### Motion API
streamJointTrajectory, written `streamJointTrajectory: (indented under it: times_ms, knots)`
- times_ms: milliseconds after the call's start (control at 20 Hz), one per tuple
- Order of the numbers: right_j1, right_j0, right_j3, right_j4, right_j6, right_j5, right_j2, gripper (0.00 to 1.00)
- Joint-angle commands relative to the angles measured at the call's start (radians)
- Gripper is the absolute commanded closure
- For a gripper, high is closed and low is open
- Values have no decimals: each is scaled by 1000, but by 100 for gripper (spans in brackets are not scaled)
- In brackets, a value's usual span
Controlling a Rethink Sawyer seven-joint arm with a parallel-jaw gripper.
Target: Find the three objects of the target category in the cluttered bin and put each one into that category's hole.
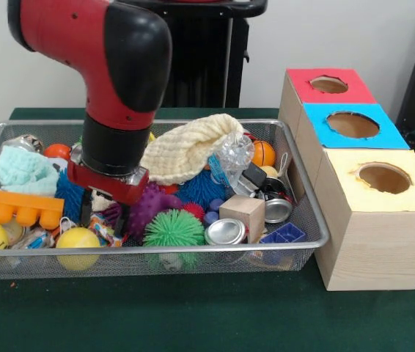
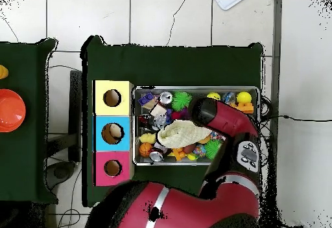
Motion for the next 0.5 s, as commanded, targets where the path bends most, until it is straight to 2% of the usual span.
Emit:
streamJointTrajectory:
  times_ms: [50,250,500]
  knots:
    - [7,-57,186,100,227,37,229,0]
    - [-3,-83,211,124,210,43,262,0]
    - [16,-61,190,98,196,14,233,0]
